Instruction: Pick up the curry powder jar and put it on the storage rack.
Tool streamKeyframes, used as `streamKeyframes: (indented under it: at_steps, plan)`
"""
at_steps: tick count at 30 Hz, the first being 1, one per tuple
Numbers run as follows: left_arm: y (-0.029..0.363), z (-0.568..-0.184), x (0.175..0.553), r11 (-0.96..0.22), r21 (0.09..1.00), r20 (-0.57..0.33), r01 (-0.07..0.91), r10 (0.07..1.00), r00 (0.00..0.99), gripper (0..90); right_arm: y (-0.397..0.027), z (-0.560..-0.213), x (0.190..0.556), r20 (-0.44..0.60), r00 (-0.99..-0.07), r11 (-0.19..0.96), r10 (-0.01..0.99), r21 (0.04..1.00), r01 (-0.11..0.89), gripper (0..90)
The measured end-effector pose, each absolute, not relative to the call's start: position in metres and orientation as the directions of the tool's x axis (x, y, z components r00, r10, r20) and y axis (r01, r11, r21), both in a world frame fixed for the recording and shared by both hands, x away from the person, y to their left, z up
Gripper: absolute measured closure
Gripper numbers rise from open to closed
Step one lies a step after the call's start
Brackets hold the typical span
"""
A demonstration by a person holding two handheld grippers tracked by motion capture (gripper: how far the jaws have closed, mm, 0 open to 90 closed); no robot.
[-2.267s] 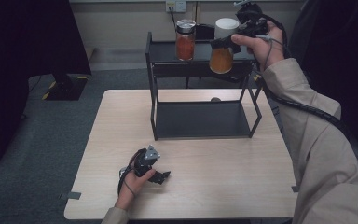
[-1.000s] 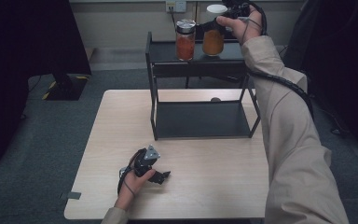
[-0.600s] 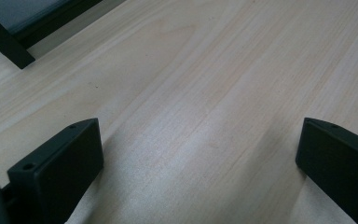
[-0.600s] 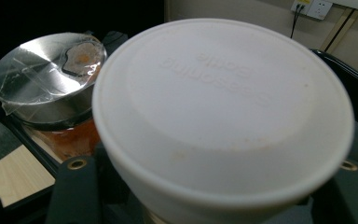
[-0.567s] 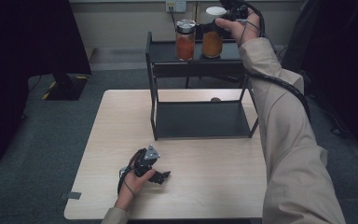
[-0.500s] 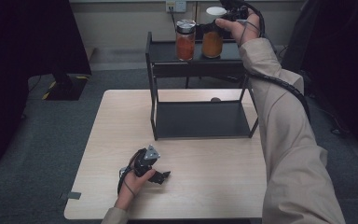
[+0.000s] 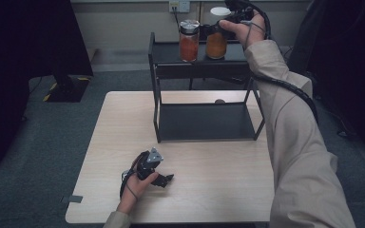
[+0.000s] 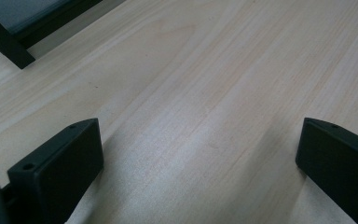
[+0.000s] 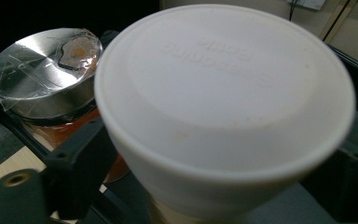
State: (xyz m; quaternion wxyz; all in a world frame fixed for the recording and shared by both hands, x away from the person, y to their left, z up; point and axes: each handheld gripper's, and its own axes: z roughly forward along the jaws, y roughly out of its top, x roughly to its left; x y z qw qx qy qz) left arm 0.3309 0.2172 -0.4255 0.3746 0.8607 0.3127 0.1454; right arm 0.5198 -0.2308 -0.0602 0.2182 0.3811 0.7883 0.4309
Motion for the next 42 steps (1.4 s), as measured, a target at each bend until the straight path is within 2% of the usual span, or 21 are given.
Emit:
streamKeyframes:
  at_steps: [7,24,42]
  plan:
    - [0.217,-0.425,0.331,-0.524,0.736,0.016,0.429,0.647,0.762,0.0,-0.241,-0.066,0.507,-0.006,-0.597,0.310,0.802,0.859,0.408,0.6]
    - [0.217,-0.426,0.331,-0.522,0.737,0.017,0.428,0.648,0.761,0.0,-0.243,-0.080,0.476,-0.064,-0.595,0.349,0.801,0.858,0.378,1.2]
    - [0.217,-0.426,0.330,-0.522,0.738,0.017,0.428,0.649,0.761,0.0,-0.247,-0.107,0.443,-0.059,-0.628,0.351,0.776,0.868,0.352,2.1]
